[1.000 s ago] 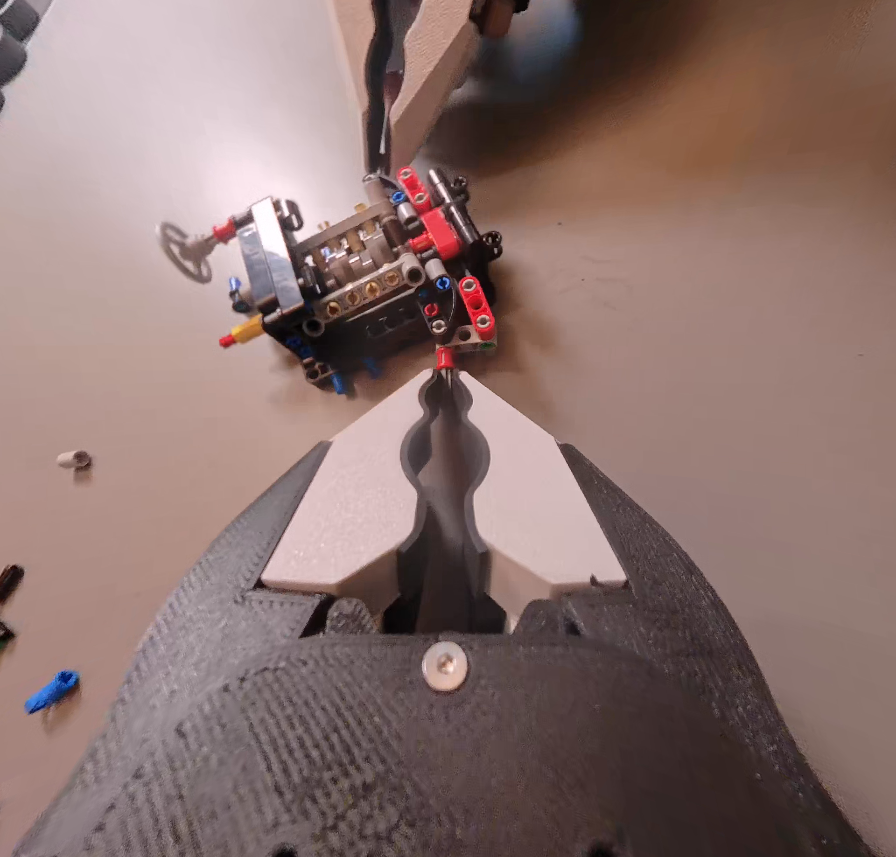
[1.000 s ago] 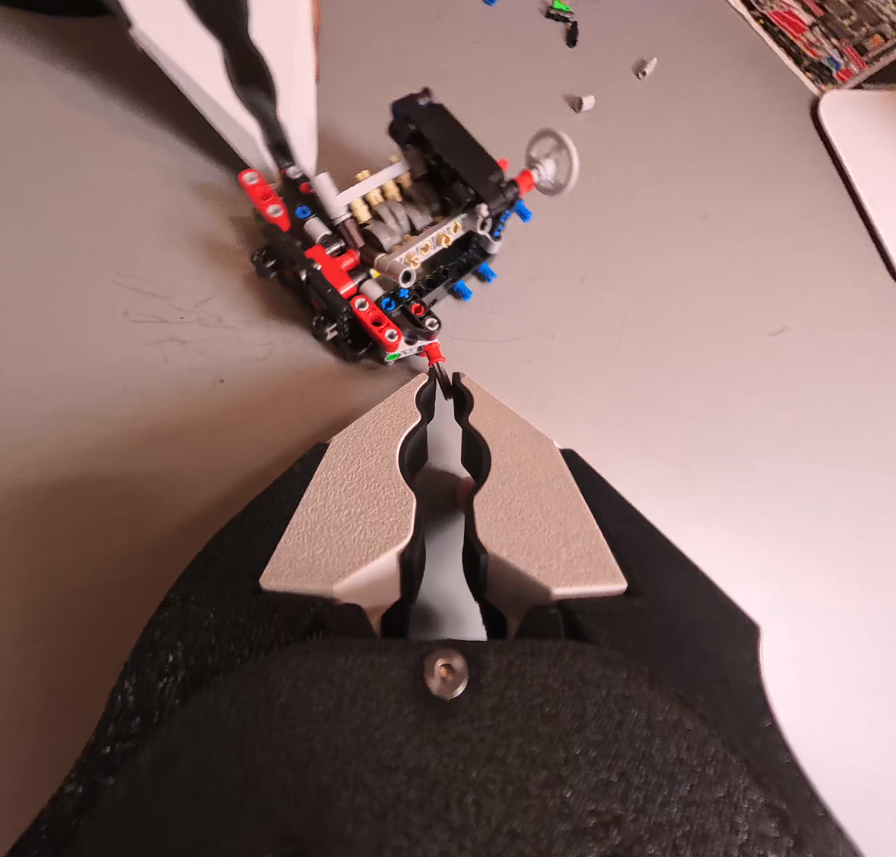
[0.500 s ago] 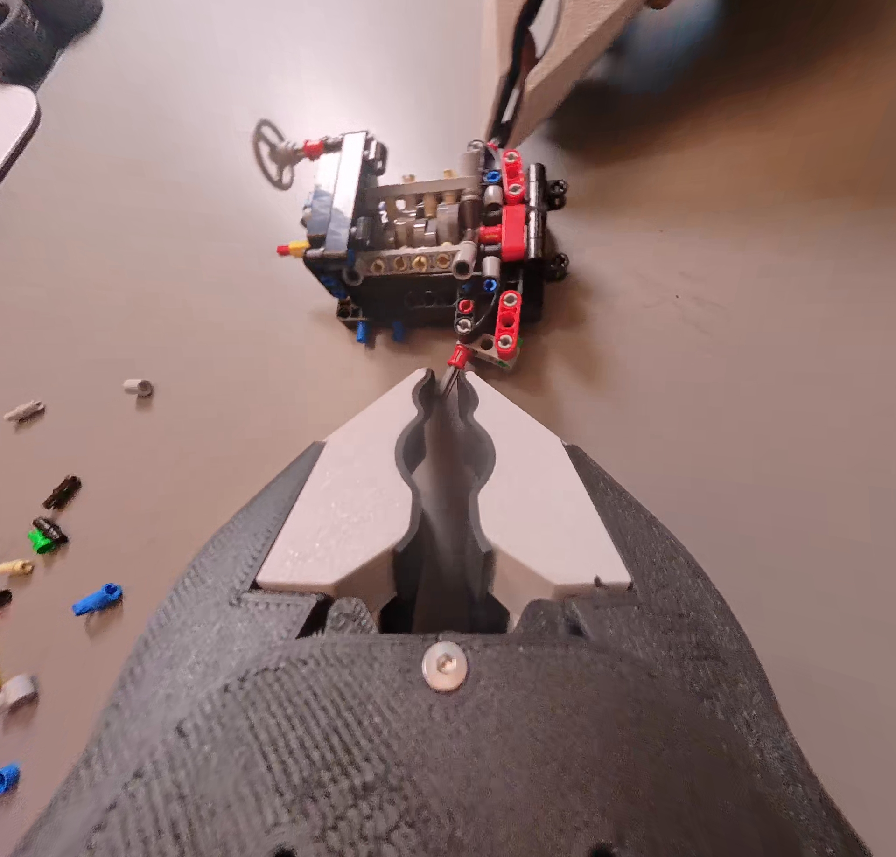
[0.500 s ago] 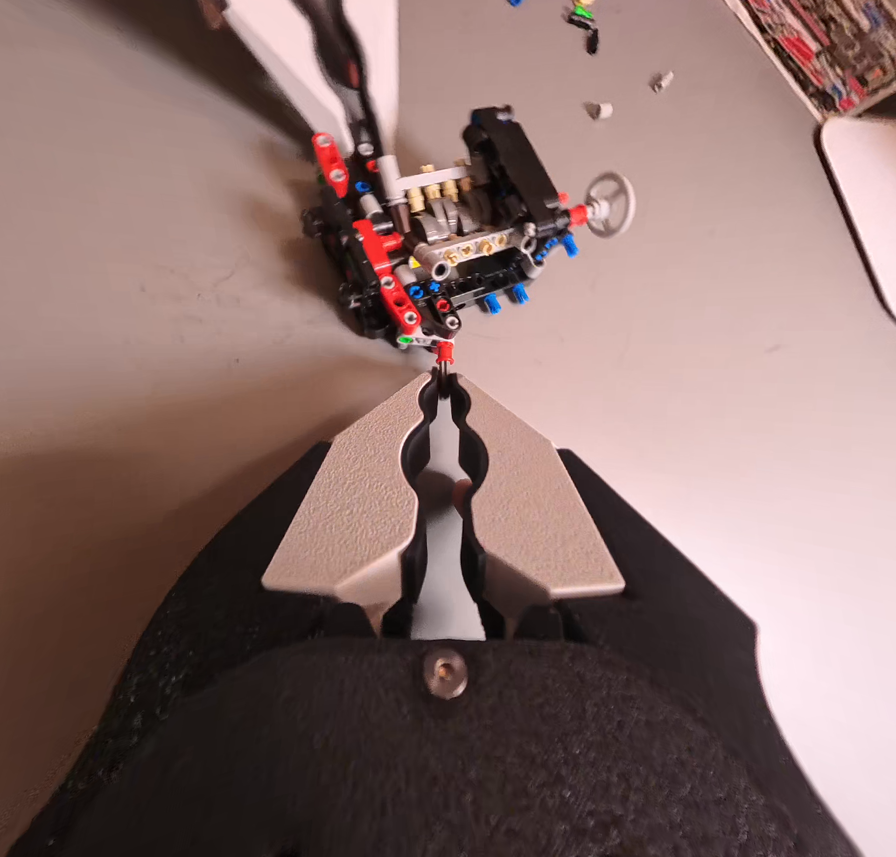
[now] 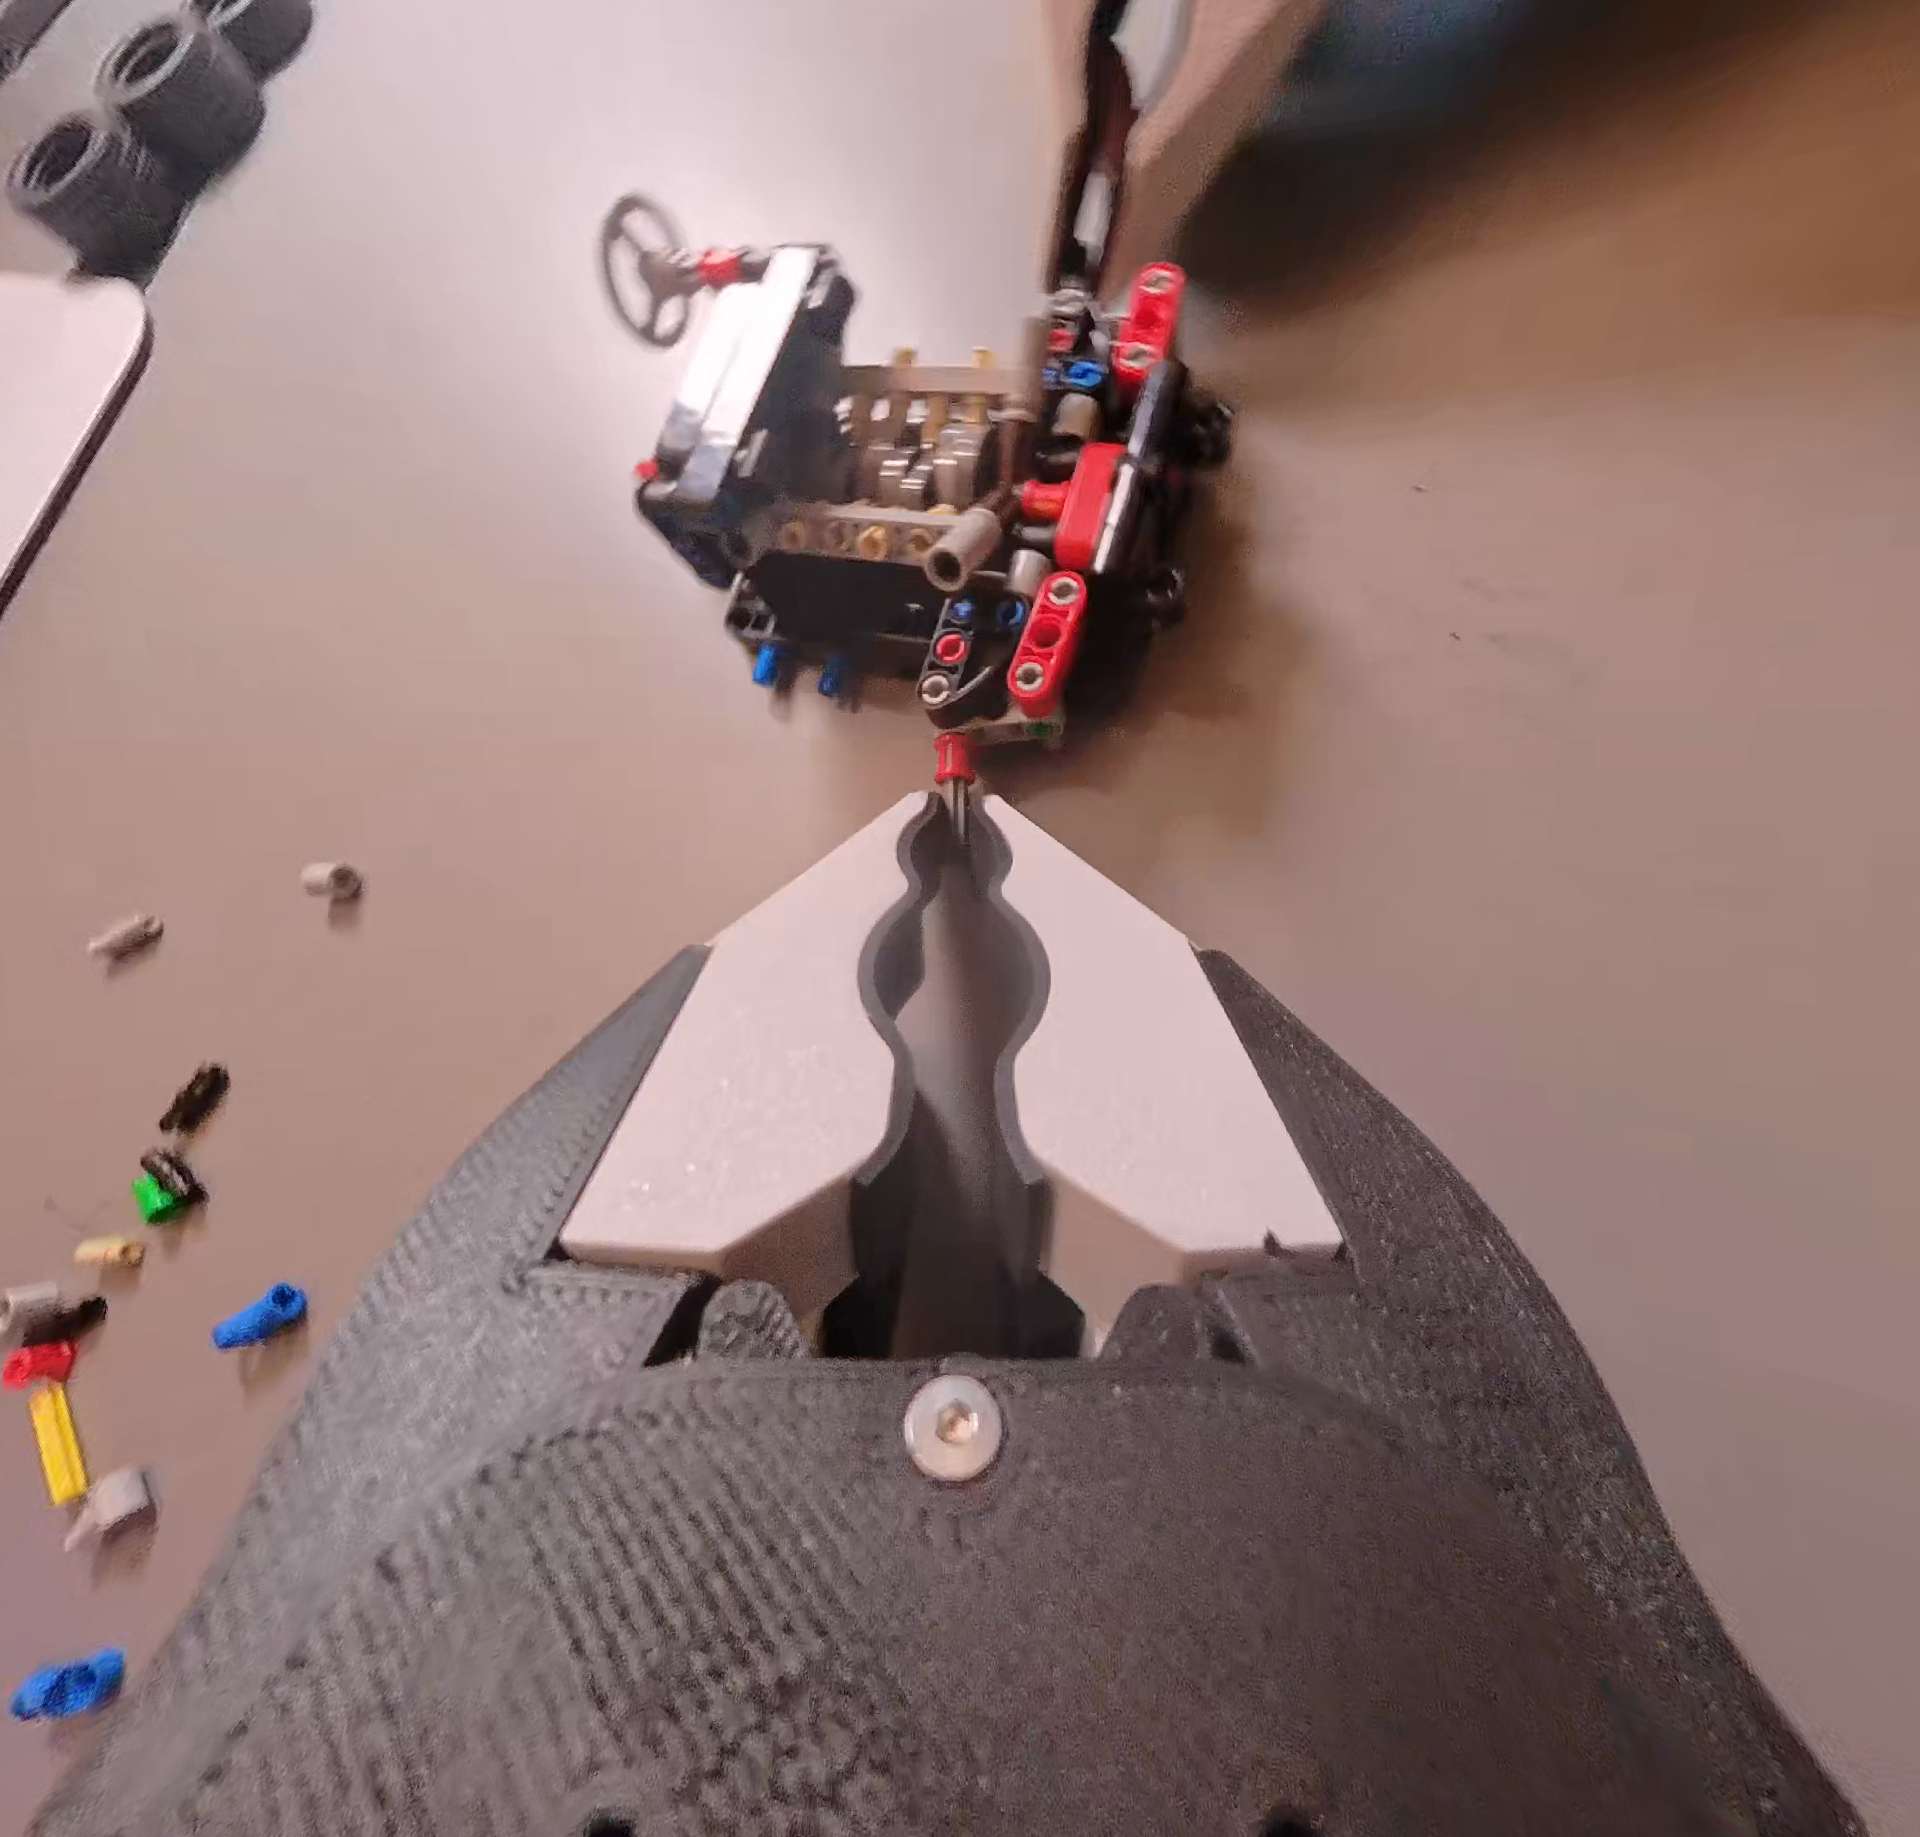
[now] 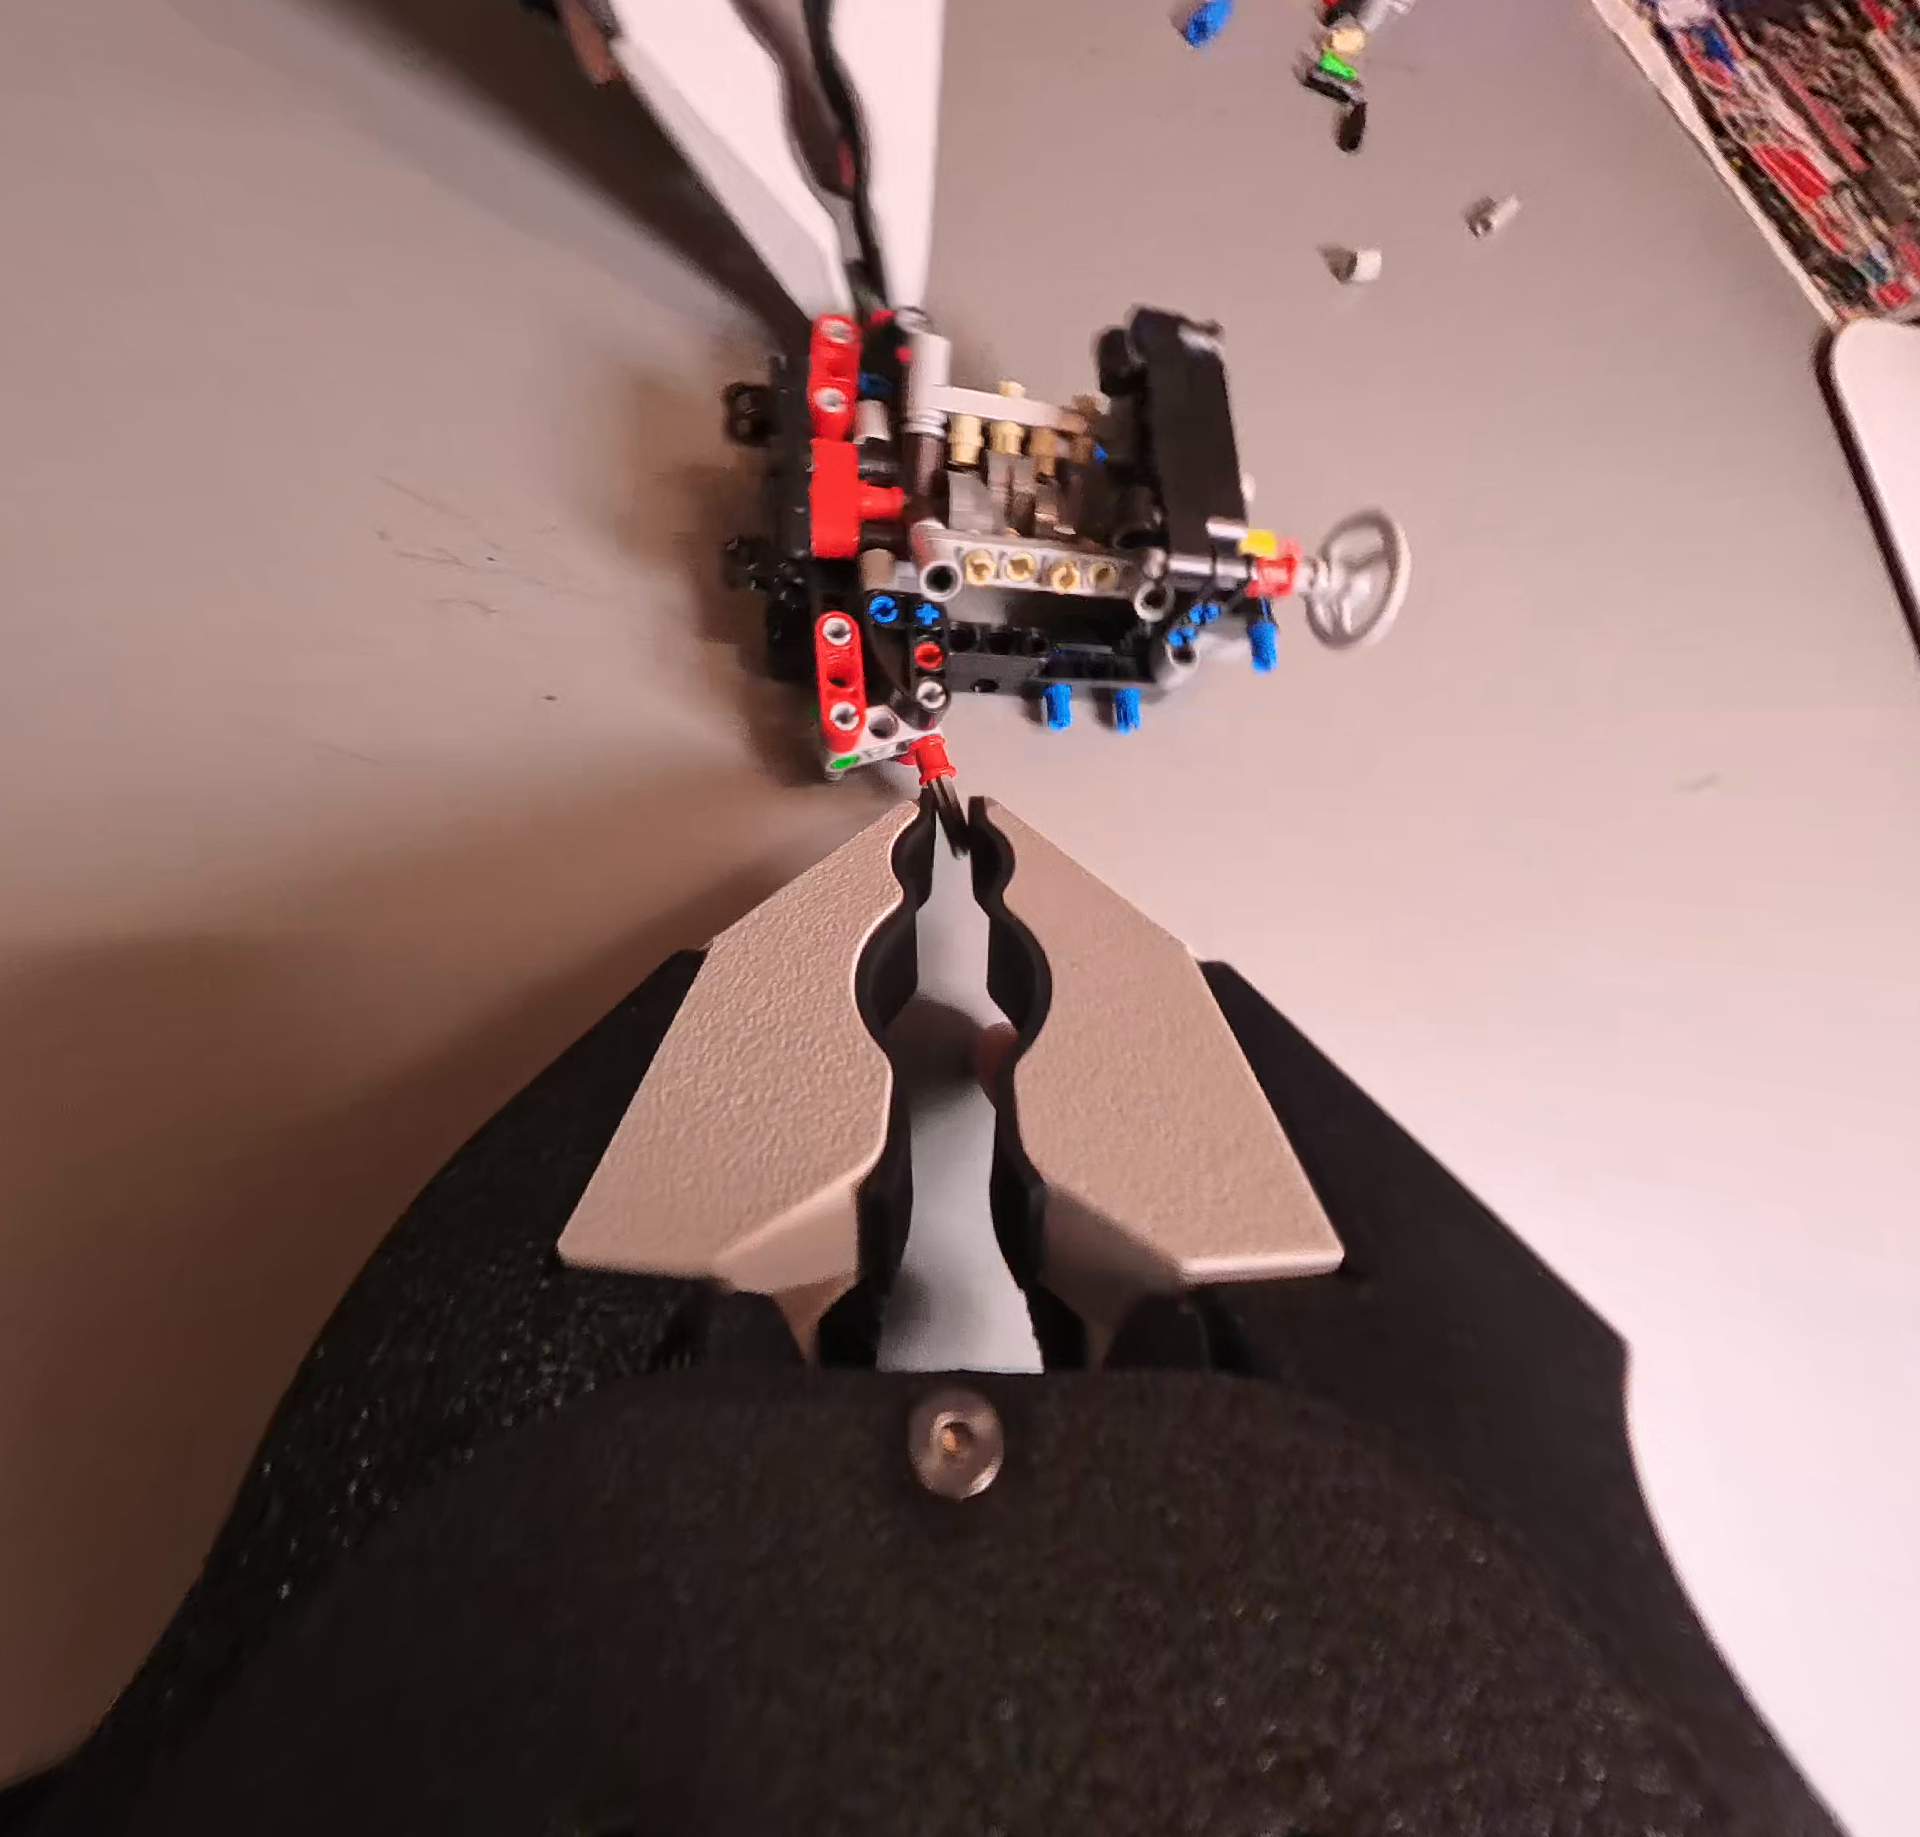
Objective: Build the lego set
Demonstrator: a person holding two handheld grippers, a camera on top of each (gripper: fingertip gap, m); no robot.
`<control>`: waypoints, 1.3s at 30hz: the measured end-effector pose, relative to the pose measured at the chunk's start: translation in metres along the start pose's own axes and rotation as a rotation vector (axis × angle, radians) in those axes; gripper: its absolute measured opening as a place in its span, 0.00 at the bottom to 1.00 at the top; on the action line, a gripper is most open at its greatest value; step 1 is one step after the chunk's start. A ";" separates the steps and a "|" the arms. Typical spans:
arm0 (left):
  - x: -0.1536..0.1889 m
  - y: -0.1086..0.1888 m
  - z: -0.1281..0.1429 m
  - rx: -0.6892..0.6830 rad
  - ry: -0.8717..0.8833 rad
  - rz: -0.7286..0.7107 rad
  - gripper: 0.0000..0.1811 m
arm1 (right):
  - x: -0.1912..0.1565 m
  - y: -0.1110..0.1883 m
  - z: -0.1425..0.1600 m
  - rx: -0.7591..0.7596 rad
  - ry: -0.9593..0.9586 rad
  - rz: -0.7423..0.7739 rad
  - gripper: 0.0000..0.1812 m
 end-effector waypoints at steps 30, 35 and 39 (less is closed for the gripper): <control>-0.005 -0.004 -0.001 0.020 0.063 0.015 0.02 | 0.002 0.003 0.003 -0.008 -0.056 0.006 0.02; 0.001 -0.003 -0.002 0.033 0.029 0.064 0.01 | 0.004 0.003 0.005 -0.021 -0.073 0.016 0.02; 0.001 -0.003 -0.002 0.034 0.018 0.070 0.01 | 0.004 0.003 0.005 -0.027 -0.074 0.022 0.02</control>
Point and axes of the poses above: each gripper's, where its closed fingertips meet, y back along the fingers, z out of its underside, x = y × z across the jaws, the point moved 1 cm from there along y, back along the fingers, and after that the axes turned 7 degrees about y, right-handed, at the moved point
